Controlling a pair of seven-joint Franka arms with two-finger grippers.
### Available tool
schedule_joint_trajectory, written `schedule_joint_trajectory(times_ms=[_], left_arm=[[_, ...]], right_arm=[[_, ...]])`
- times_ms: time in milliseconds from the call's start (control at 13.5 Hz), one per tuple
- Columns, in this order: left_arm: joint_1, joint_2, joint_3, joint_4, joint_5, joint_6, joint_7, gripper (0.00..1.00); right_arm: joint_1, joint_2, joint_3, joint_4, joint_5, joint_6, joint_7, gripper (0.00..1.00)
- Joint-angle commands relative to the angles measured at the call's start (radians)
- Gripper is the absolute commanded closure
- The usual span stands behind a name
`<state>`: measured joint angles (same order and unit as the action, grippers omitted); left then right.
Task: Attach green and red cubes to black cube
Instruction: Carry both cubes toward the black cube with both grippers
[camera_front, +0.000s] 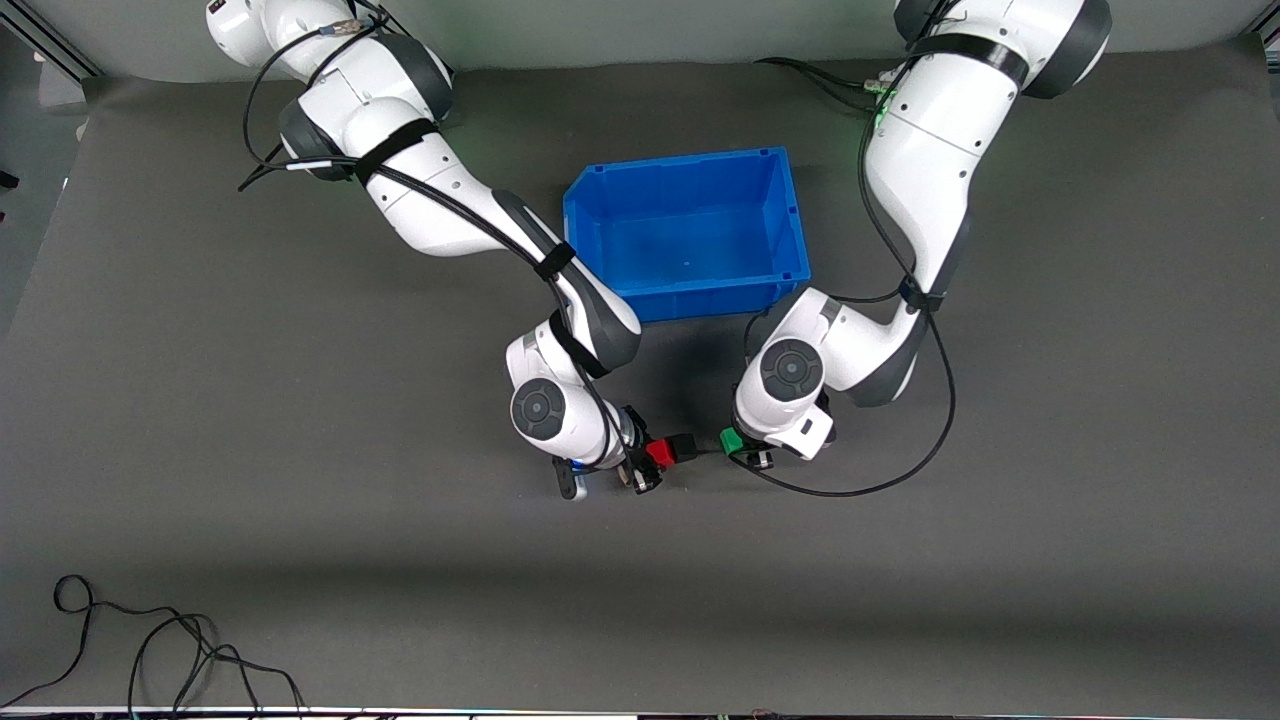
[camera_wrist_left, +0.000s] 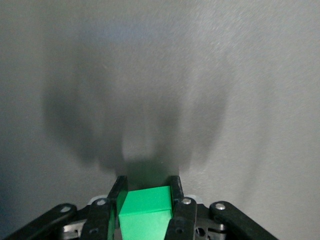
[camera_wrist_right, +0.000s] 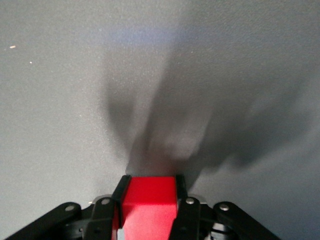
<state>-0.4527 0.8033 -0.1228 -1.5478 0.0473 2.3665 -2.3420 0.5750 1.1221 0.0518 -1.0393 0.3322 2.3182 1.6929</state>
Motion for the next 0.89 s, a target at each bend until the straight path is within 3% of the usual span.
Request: schedule_joint_trajectory(times_ms=[0, 594, 817], left_arm=[[-0.030, 0.024, 0.017, 0.043, -0.007, -0.015, -0.023, 1.00], [-0.044, 0.063, 0.017, 0.117, -0.001, -0.013, -0.010, 1.00], [-0.041, 0.089, 0.020, 0.123, 0.009, 0.042, -0.006, 1.00]], right_arm=[[0.014, 0.050, -0.007, 0.044, 0.004, 0.059, 0.036, 0.82], [0.019, 0.051, -0.006, 0.051, 0.004, 0.063, 0.091, 0.79], [0.020, 0.053, -0.006, 0.045, 0.004, 0.089, 0.093, 0.79]])
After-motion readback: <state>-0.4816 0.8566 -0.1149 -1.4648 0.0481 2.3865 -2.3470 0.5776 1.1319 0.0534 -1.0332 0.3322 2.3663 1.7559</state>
